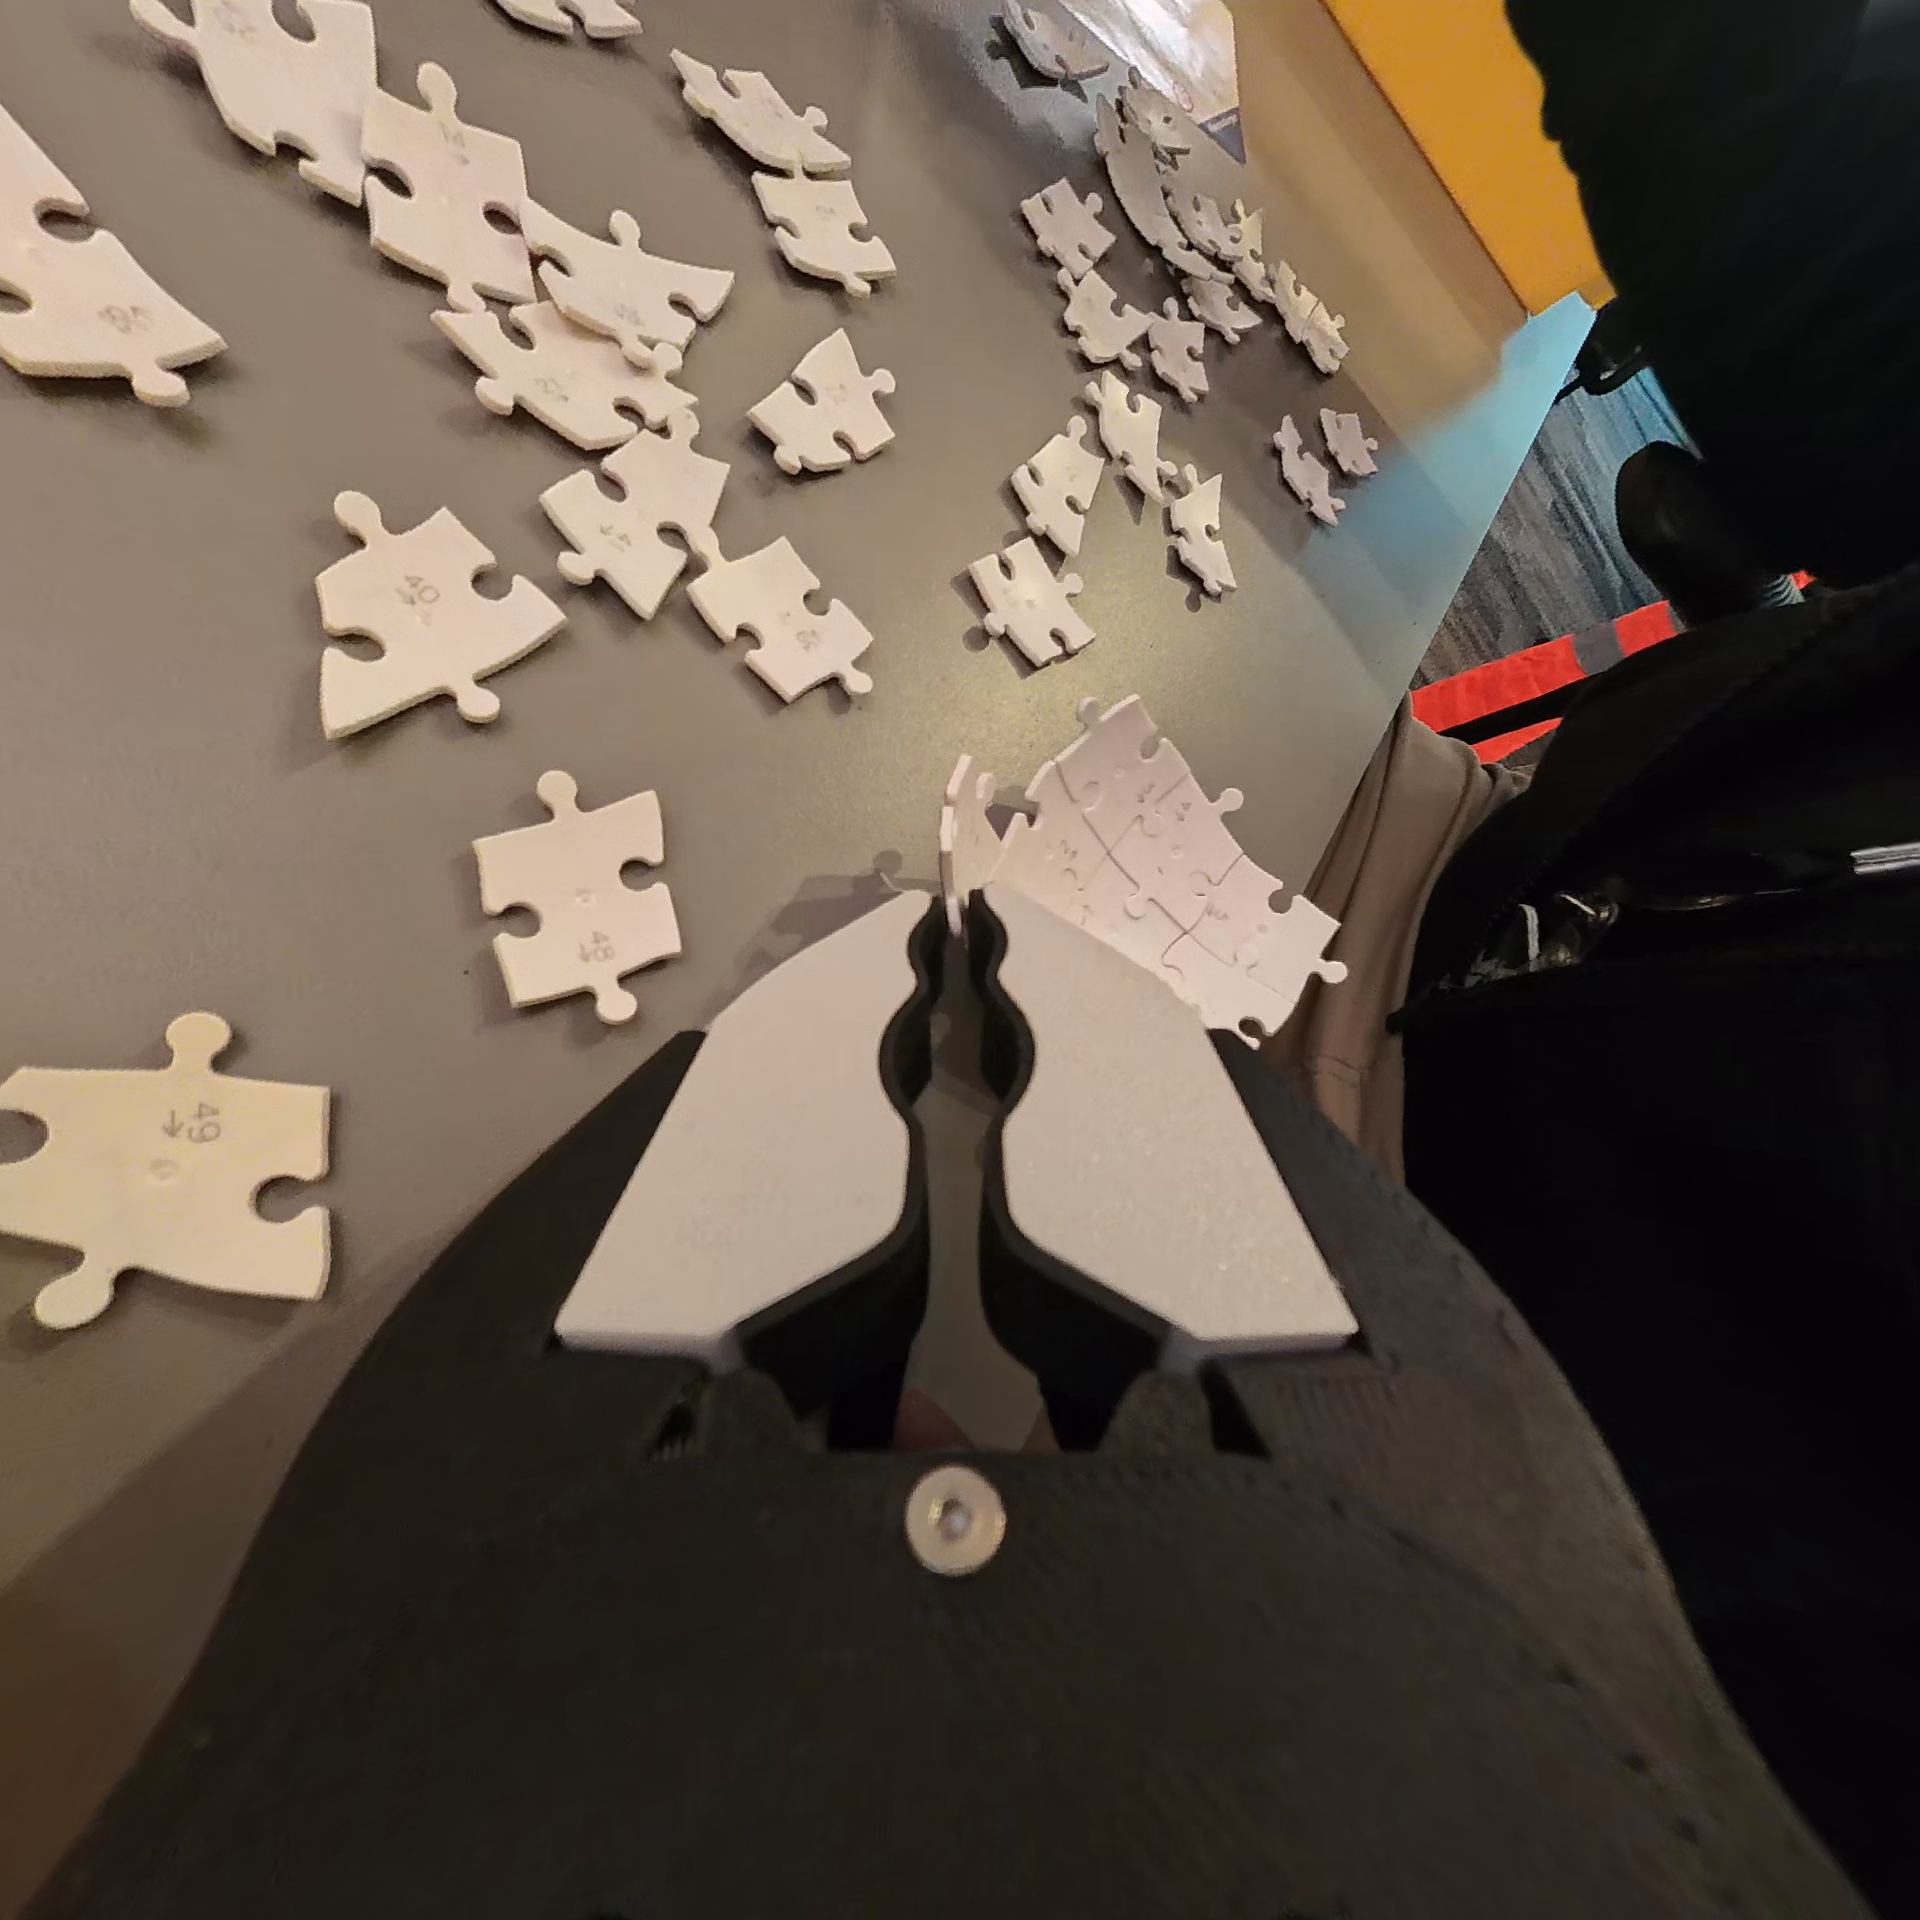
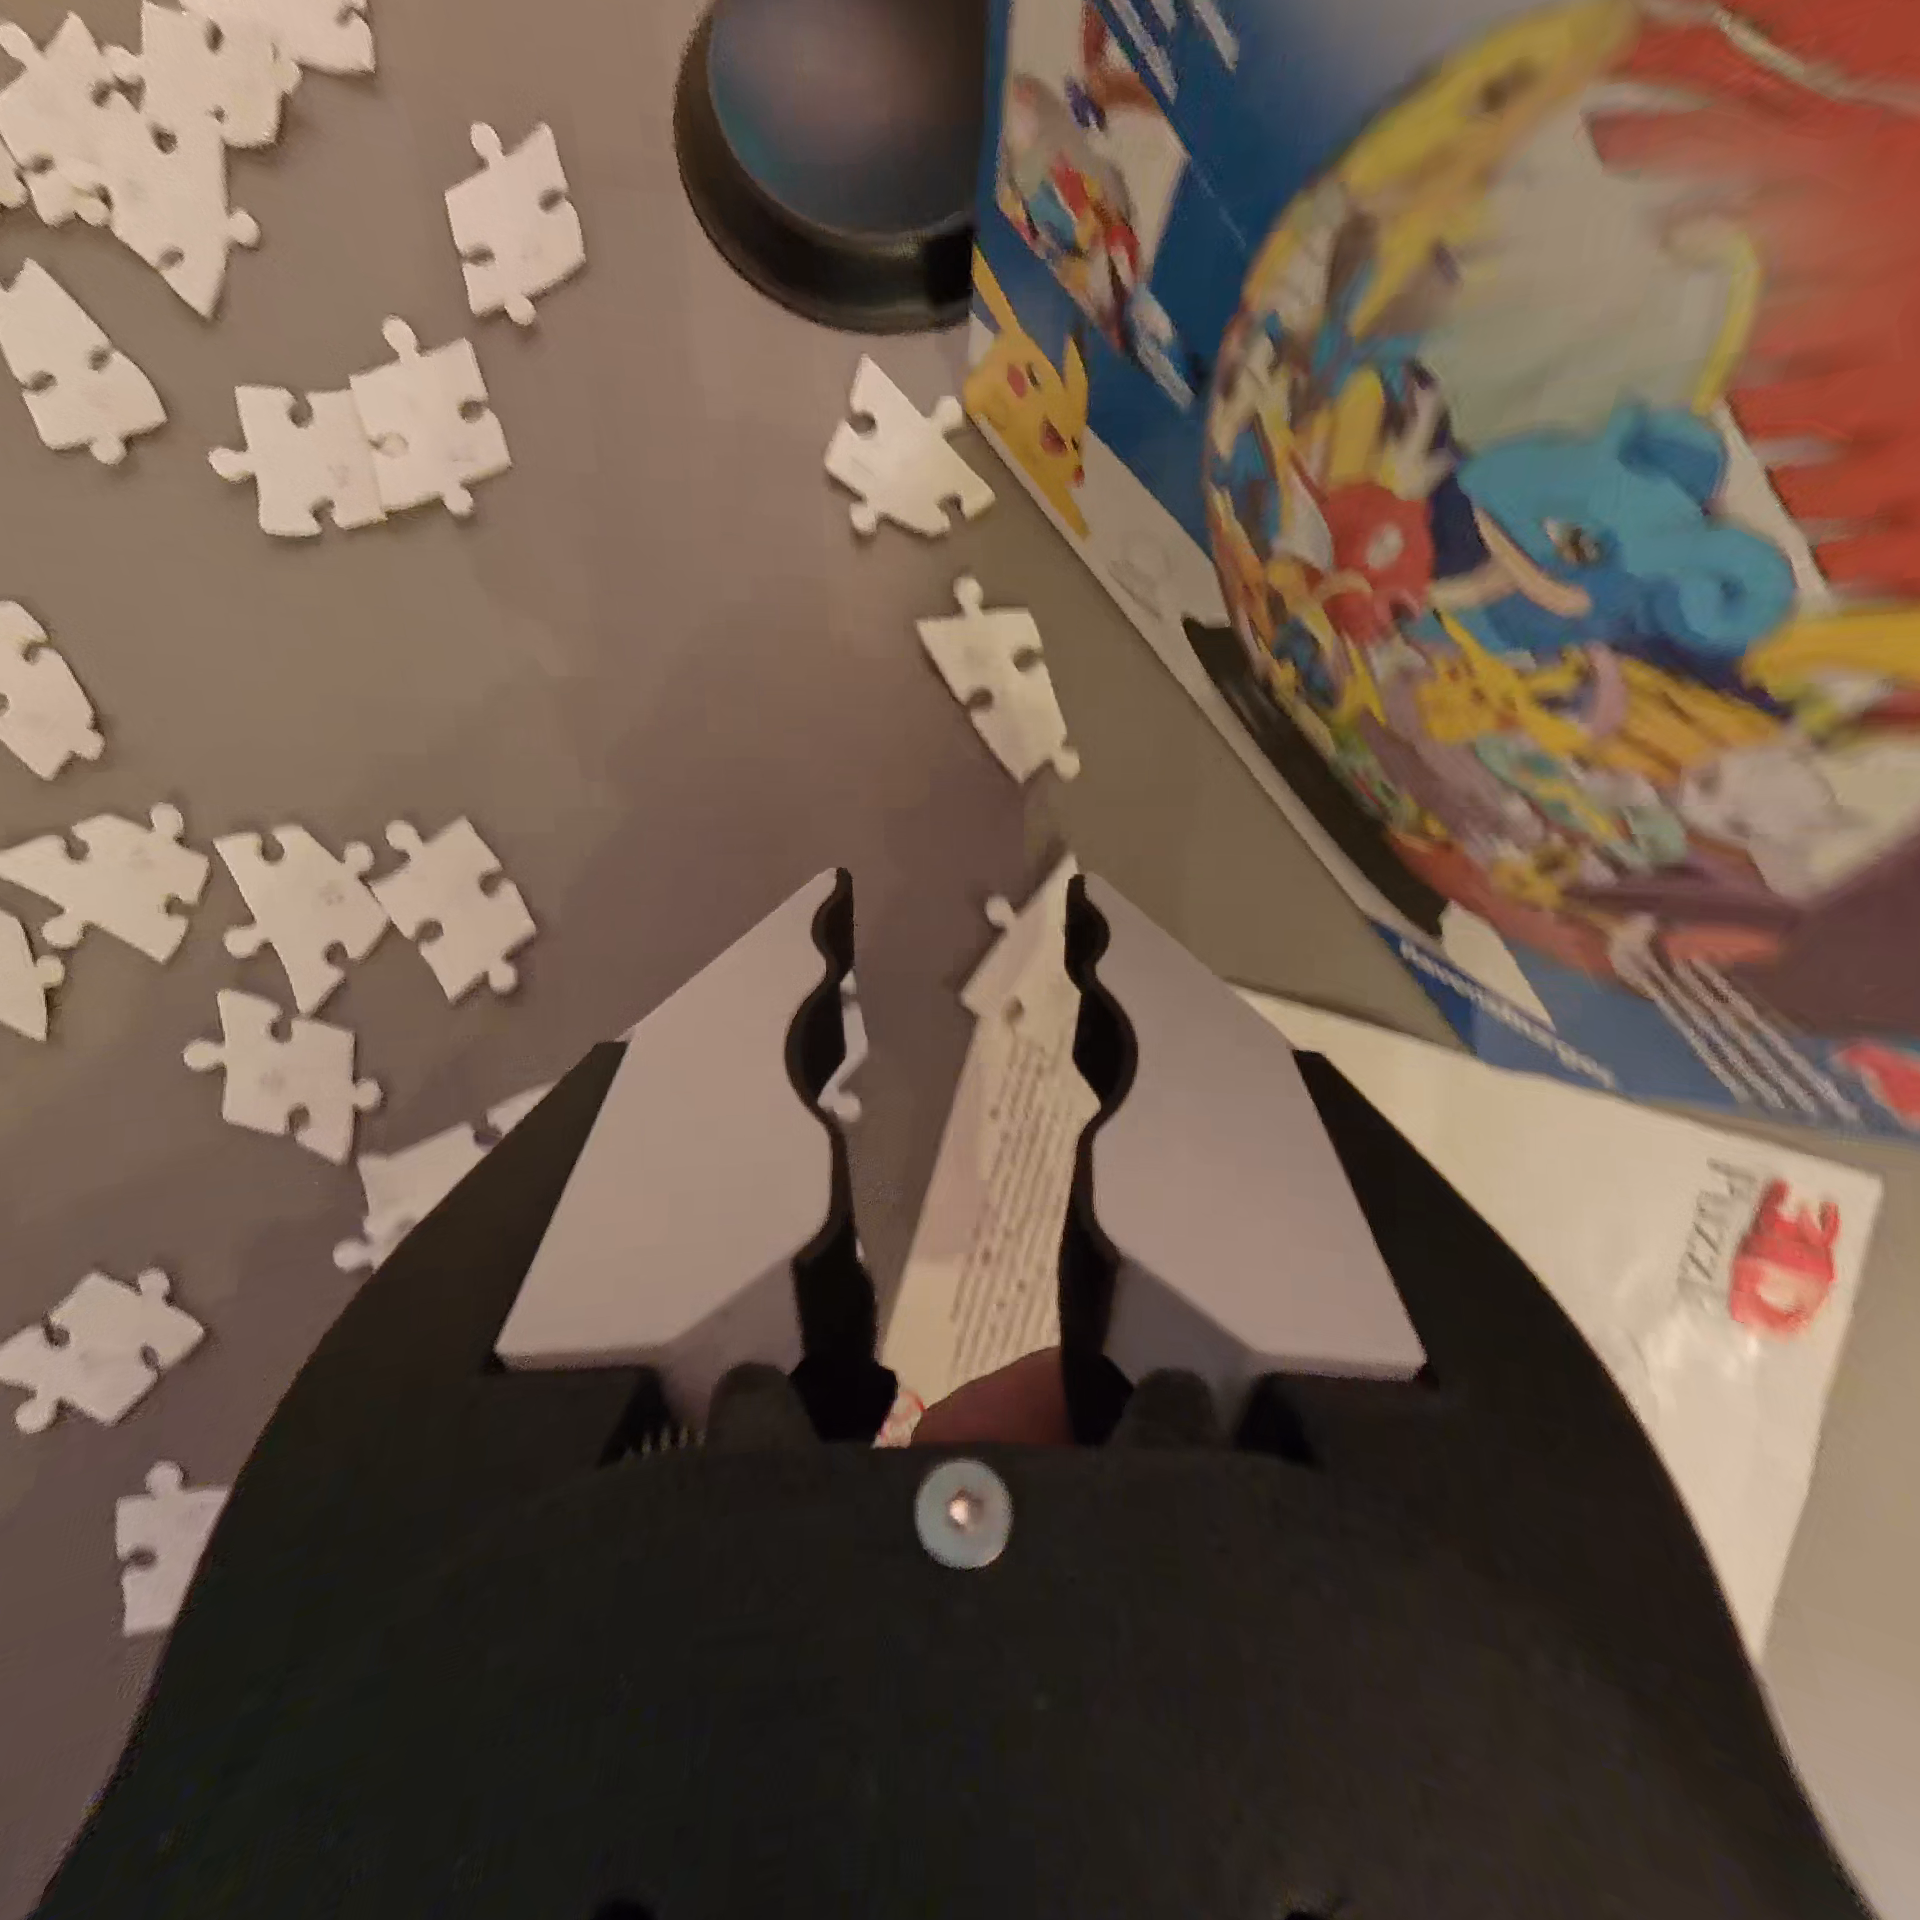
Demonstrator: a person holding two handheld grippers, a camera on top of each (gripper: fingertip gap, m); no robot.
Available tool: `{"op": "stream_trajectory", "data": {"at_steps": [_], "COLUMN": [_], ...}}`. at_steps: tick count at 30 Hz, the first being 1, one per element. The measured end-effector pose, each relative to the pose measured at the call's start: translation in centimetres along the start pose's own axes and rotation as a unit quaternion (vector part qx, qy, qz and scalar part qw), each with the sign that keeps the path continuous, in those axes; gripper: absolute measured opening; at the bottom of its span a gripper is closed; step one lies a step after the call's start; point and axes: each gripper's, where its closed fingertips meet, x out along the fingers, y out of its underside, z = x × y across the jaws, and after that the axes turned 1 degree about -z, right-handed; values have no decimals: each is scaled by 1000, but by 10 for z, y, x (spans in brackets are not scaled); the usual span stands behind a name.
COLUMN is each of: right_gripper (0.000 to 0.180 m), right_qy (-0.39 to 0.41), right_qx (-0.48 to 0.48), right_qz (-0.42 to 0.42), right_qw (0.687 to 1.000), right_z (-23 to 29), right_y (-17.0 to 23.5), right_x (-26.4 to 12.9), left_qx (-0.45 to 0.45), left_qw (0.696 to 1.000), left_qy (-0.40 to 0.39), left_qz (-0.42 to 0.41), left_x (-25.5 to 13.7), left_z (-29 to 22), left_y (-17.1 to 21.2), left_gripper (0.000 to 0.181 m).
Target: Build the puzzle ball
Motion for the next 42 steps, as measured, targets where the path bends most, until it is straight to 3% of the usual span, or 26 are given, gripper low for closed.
{"op": "stream_trajectory", "data": {"at_steps": [7, 16, 25, 36, 42], "right_gripper": [39, 30, 28, 28, 28], "right_qy": [-26, -37, -44, -71, -45], "right_qx": [11, 4, 25, 65, 84], "right_qz": [37, 42, 33, 40, 42], "right_qw": [999, 998, 998, 995, 995], "right_z": [15, 39, 53, 99, 101], "right_y": [40, 46, 59, 77, 86], "right_x": [-16, -5, -36, -46, -48], "left_qx": [-1, 0, 0, 1, 2], "left_qw": [1000, 1000, 1000, 1000, 1000], "left_qy": [2, 0, 2, -1, -1], "left_qz": [0, 3, 2, 3, 4], "left_x": [0, 1, 1, 1, 1], "left_z": [0, 0, -1, 0, -1], "left_y": [0, 1, 0, 1, 1], "left_gripper": [4, 4, 4, 4, 4]}}
